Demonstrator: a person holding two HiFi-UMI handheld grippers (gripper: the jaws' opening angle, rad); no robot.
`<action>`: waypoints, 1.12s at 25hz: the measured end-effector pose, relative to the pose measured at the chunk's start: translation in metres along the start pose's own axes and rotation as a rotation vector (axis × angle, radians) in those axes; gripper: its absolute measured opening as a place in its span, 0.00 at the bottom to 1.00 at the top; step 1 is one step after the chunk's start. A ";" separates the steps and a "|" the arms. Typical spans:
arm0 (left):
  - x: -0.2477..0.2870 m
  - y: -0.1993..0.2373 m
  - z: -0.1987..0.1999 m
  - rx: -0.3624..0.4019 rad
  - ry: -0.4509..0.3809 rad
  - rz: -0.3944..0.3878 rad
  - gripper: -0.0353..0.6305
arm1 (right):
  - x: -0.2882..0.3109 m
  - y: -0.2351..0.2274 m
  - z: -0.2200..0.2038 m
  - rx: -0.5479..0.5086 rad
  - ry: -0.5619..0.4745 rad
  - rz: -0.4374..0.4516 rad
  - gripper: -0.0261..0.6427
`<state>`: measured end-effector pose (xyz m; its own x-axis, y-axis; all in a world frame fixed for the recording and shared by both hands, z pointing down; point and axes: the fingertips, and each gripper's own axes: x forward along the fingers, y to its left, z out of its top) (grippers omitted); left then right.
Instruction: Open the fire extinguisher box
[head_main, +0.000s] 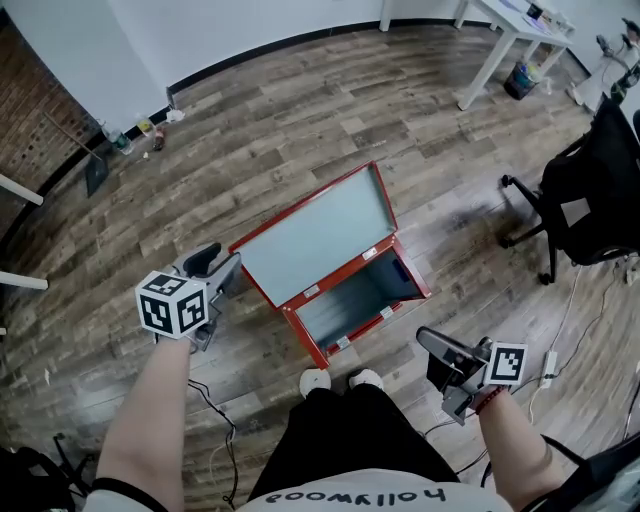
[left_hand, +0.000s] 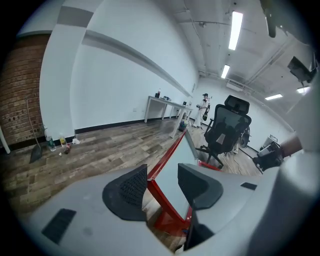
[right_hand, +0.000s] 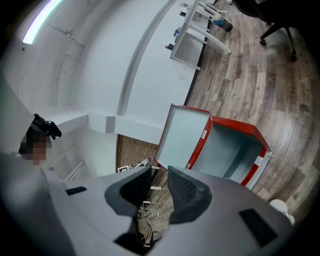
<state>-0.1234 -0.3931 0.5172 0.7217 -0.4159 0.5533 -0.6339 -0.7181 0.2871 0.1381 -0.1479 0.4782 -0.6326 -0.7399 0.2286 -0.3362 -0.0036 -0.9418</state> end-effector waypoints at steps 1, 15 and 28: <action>-0.005 -0.005 0.002 0.001 -0.011 -0.006 0.34 | 0.001 0.004 0.000 -0.006 0.002 0.005 0.18; -0.109 -0.188 0.071 0.054 -0.264 -0.197 0.33 | 0.017 0.117 0.011 -0.389 0.116 0.047 0.18; -0.191 -0.265 0.129 0.105 -0.479 -0.192 0.10 | 0.010 0.227 0.034 -0.900 0.080 0.044 0.07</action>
<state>-0.0569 -0.1955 0.2343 0.8839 -0.4622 0.0717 -0.4642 -0.8483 0.2548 0.0794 -0.1789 0.2582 -0.6928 -0.6781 0.2452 -0.7081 0.5755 -0.4092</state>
